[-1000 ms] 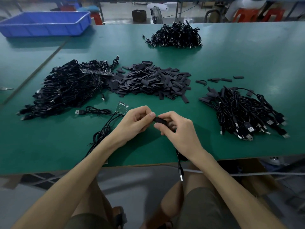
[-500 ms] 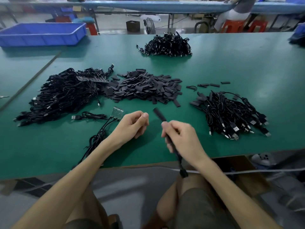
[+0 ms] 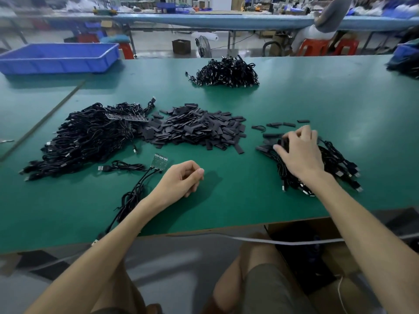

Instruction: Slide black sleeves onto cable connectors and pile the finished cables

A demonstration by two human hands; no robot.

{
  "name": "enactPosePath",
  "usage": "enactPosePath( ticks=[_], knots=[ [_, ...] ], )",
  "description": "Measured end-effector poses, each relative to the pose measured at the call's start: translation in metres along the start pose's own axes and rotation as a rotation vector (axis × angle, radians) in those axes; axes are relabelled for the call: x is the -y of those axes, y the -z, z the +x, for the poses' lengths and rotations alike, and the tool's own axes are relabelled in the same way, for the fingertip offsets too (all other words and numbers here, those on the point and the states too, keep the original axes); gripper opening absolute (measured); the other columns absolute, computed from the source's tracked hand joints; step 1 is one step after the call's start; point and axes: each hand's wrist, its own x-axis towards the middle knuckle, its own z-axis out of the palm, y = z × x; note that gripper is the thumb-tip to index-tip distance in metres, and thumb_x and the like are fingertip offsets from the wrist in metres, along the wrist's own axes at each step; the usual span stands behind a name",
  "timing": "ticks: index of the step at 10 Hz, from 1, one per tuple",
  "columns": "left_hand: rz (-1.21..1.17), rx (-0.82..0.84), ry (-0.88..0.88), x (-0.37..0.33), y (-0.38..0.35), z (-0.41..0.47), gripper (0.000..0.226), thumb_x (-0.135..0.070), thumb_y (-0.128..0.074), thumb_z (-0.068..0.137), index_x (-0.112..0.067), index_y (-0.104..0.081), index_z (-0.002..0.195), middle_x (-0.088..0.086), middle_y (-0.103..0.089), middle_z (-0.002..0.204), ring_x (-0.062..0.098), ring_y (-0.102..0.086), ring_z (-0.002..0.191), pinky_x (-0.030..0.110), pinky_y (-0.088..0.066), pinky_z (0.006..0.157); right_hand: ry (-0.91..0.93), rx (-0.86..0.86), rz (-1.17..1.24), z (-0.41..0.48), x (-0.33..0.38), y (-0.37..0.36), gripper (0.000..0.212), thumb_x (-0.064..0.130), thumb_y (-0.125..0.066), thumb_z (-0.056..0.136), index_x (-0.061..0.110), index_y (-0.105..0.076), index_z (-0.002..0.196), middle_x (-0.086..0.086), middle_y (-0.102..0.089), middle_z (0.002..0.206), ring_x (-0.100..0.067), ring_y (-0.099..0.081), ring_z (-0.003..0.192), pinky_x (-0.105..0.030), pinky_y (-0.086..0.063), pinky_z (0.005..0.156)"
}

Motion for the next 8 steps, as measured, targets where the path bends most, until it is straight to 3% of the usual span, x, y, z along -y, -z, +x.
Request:
enactPosePath(
  ticks=[3,5,7,8],
  knots=[
    [0.057,-0.002,-0.012,0.002,-0.001,0.002,0.022,-0.025,-0.056,0.104,-0.014,-0.062,0.086,-0.001,-0.062,0.062,0.013,-0.052,0.048,0.023,-0.045,0.052,0.114,0.054,-0.313,0.003,0.004,-0.006,0.046,0.044,-0.045,0.106,0.002,-0.061,0.119,-0.015,-0.045,0.124,-0.031,-0.037,0.114,-0.04,-0.04,0.099],
    [0.113,-0.003,-0.02,0.003,-0.003,0.0,0.02,-0.027,-0.057,0.104,-0.019,-0.062,0.086,-0.004,-0.062,0.06,0.008,-0.052,0.049,0.021,-0.045,0.052,0.157,0.027,-0.177,-0.003,0.007,0.002,0.073,0.058,-0.056,0.098,0.005,-0.047,0.146,-0.018,-0.046,0.133,-0.035,-0.039,0.122,-0.047,-0.035,0.104],
    [0.142,-0.007,-0.039,0.004,-0.003,0.002,0.02,-0.028,-0.057,0.103,-0.021,-0.061,0.086,-0.002,-0.063,0.062,0.01,-0.054,0.052,0.022,-0.046,0.052,0.317,-0.224,-0.125,-0.014,0.021,0.01,0.073,0.063,-0.05,0.097,0.008,-0.051,0.146,-0.012,-0.051,0.134,-0.033,-0.04,0.126,-0.05,-0.028,0.105],
    [0.146,-0.014,-0.038,0.005,-0.004,0.003,0.02,-0.029,-0.057,0.103,-0.021,-0.061,0.085,-0.002,-0.064,0.062,0.009,-0.054,0.051,0.021,-0.045,0.051,0.383,-0.228,-0.049,-0.017,0.035,0.014,0.072,0.066,-0.04,0.1,0.011,-0.053,0.143,-0.008,-0.053,0.131,-0.03,-0.041,0.124,-0.046,-0.026,0.104]
  ],
)
